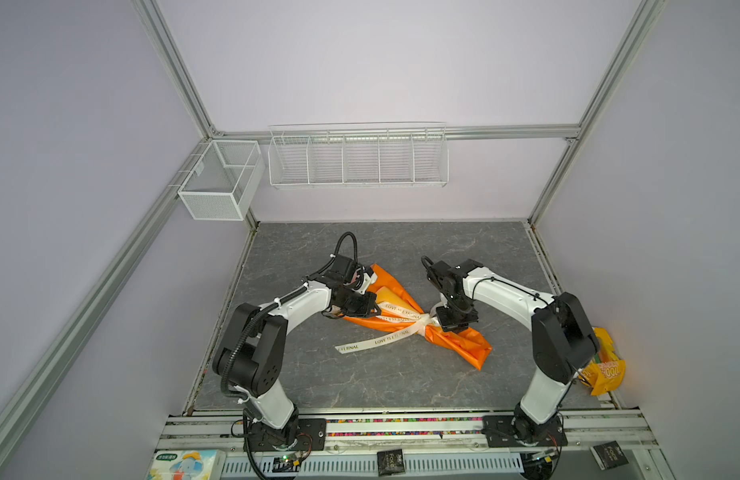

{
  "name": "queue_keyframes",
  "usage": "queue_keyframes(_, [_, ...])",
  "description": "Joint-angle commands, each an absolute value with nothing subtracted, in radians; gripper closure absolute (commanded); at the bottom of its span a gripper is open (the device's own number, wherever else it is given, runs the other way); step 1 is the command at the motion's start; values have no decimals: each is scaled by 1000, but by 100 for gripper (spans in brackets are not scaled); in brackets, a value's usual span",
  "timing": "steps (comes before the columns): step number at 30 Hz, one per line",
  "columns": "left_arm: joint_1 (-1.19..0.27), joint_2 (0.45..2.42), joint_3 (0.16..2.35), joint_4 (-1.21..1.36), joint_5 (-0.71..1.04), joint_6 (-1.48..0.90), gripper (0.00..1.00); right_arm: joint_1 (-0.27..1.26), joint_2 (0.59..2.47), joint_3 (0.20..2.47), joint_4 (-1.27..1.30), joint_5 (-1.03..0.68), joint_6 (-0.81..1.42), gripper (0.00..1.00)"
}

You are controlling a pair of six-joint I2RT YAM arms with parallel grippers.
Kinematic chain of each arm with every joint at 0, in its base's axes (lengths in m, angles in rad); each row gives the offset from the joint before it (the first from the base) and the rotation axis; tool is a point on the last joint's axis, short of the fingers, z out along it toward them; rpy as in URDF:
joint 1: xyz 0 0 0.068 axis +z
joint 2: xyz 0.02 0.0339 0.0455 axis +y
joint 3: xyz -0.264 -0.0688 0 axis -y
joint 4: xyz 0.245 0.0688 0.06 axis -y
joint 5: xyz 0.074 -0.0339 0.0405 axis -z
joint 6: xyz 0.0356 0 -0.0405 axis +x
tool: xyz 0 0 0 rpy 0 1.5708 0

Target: Tie the bouquet of fake flowers

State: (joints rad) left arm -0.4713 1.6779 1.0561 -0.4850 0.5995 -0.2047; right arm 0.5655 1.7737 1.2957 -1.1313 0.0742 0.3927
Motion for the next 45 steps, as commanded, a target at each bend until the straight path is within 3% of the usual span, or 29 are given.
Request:
queue_keyframes(1, [-464, 1662, 1061, -464, 578, -220, 100, 516, 1713, 1260, -1110, 11, 320, 93])
queue_keyframes(6, [-464, 1649, 1056, -470, 532, -218, 100, 456, 1693, 1260, -1121, 123, 299, 93])
queue_keyframes(12, [-463, 1674, 1115, -537, 472, -184, 100, 434, 1648, 1224, -1017, 27, 273, 93])
queue_keyframes(16, [-439, 1655, 1109, -545, 415, -191, 100, 422, 1692, 1240, -1089, 254, 272, 93])
queue_keyframes(24, [-399, 1656, 1144, -601, 377, -157, 100, 416, 1631, 1215, -1046, 251, 215, 93])
queue_keyframes(31, [-319, 1637, 1149, -642, 335, -126, 100, 384, 1617, 1190, -1054, 98, 217, 93])
queue_keyframes(36, [-319, 1670, 1205, -651, 412, -92, 100, 475, 1532, 1171, -940, -184, 254, 93])
queue_keyframes(45, [-319, 1744, 1423, -697, 426, -91, 100, 671, 1563, 1098, -650, -299, 512, 93])
